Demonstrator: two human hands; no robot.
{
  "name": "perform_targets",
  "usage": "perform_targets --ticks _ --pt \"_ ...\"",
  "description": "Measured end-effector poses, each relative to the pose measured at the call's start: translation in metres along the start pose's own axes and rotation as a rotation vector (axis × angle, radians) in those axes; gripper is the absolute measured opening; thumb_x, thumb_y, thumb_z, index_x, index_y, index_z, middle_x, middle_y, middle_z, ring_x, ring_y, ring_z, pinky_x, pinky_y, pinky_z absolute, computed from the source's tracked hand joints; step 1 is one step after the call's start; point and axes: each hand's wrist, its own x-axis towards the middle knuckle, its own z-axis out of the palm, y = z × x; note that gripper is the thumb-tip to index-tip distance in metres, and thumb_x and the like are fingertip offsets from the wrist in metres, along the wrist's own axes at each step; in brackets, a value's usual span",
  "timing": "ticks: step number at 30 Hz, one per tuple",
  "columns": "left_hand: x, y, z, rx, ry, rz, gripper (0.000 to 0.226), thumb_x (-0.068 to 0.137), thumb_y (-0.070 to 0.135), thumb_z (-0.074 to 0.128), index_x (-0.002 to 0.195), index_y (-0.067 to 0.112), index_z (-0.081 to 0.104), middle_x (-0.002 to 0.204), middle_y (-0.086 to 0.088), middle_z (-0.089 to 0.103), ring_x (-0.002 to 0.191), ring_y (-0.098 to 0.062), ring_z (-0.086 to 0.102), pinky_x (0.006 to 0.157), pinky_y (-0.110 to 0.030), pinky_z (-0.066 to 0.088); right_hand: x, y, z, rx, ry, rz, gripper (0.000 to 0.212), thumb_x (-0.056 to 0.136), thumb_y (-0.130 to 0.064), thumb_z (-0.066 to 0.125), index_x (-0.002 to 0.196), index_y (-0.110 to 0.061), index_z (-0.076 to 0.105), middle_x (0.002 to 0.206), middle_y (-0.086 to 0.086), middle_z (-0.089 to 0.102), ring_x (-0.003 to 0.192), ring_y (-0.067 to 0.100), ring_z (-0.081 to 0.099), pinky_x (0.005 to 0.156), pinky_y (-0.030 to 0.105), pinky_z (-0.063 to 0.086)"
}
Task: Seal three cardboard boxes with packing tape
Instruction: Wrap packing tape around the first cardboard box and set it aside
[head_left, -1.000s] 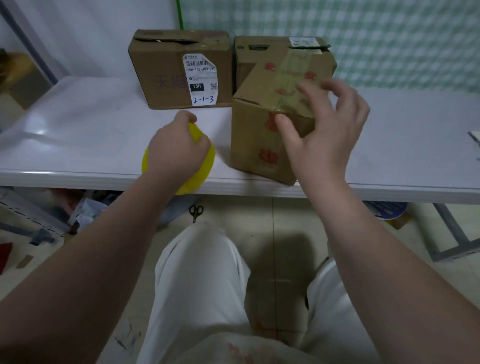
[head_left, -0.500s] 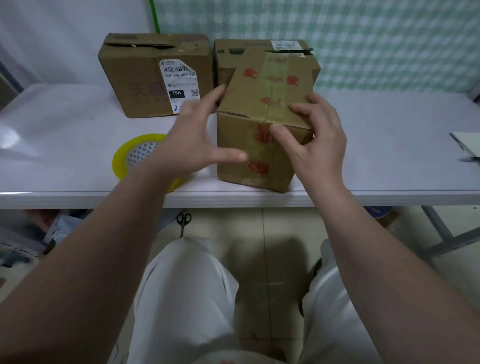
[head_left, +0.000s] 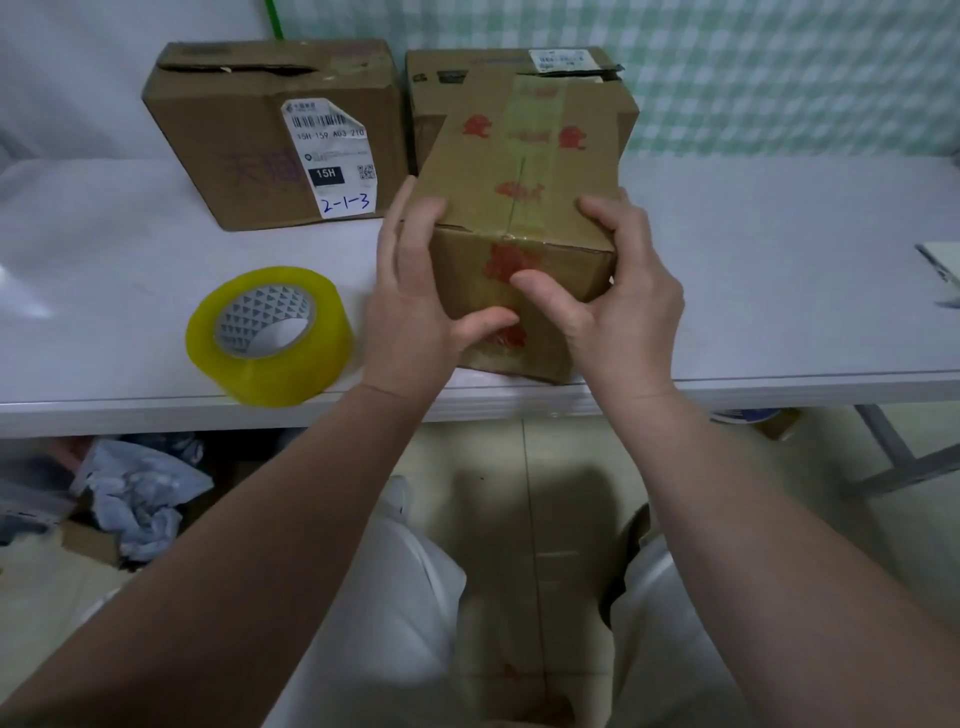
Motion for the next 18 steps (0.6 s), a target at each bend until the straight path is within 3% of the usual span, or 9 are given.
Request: perform_targets --ticks 2,5,9,12,14,16,18 --pt "-0.003 0.000 0.001 0.030 -0.034 -0.016 0.099 0.056 0.046 0.084 0.131 0.030 0.022 0.145 -0.025 0.030 0.131 -0.025 0.035 0.100 -0.003 0.025 0.000 0.001 -0.001 -0.005 -0.023 0.007 0.069 0.066 -0.061 0.074 0.122 -0.040 0.041 0.138 0.007 0.054 0.118 0.019 0.058 0.095 0.036 0.049" --pt "-0.005 -0.001 0.002 0.077 -0.076 -0.004 0.110 0.051 0.044 0.087 0.134 0.030 0.016 0.146 -0.028 0.025 0.133 -0.033 0.036 0.102 -0.025 0.036 0.001 0.002 -0.003 -0.029 -0.059 0.009 0.075 0.063 -0.057 0.079 0.123 -0.042 0.035 0.142 0.007 0.050 0.119 0.020 0.057 0.097 0.036 0.049" --pt "-0.009 -0.004 -0.002 0.203 -0.146 0.012 0.119 0.052 0.039 0.088 0.140 0.027 0.009 0.147 -0.032 0.023 0.135 -0.039 0.034 0.101 -0.036 0.038 -0.002 -0.002 -0.007 -0.036 -0.133 0.038 0.081 0.062 -0.052 0.083 0.127 -0.039 0.035 0.145 0.005 0.046 0.122 0.019 0.055 0.099 0.035 0.047" --pt "-0.012 0.001 -0.013 0.057 -0.177 -0.051 0.107 0.066 0.042 0.082 0.145 0.029 0.011 0.148 -0.015 0.033 0.134 -0.027 0.040 0.106 -0.040 0.040 -0.002 -0.012 -0.018 0.195 -0.118 0.146 0.055 0.071 -0.055 0.073 0.116 -0.041 0.044 0.131 -0.005 0.056 0.116 0.013 0.058 0.096 0.032 0.049" --pt "-0.005 0.010 -0.020 -0.232 -0.107 -0.226 0.084 0.083 0.046 0.066 0.149 0.030 0.017 0.136 0.009 0.048 0.122 -0.008 0.053 0.101 -0.035 0.047 0.002 -0.019 -0.023 0.347 -0.078 0.267 0.035 0.082 -0.051 0.064 0.109 -0.037 0.047 0.119 -0.014 0.060 0.112 0.004 0.058 0.090 0.024 0.048" --pt "0.009 0.023 -0.021 -0.347 -0.052 -0.522 0.060 0.094 0.053 0.043 0.147 0.026 0.032 0.124 0.023 0.052 0.113 0.007 0.053 0.100 -0.024 0.044 0.006 -0.021 -0.028 0.464 -0.092 0.418 0.034 0.086 -0.047 0.064 0.113 -0.034 0.047 0.119 -0.012 0.061 0.106 0.000 0.060 0.083 0.023 0.048" --pt "0.021 0.028 -0.020 -0.450 -0.077 -0.797 0.058 0.095 0.060 0.028 0.135 0.026 0.053 0.124 0.017 0.059 0.116 -0.002 0.053 0.104 -0.031 0.039 0.006 -0.019 -0.031 0.543 -0.135 0.555 0.043 0.086 -0.051 0.062 0.123 -0.037 0.045 0.123 -0.008 0.061 0.107 0.005 0.060 0.088 0.029 0.050"
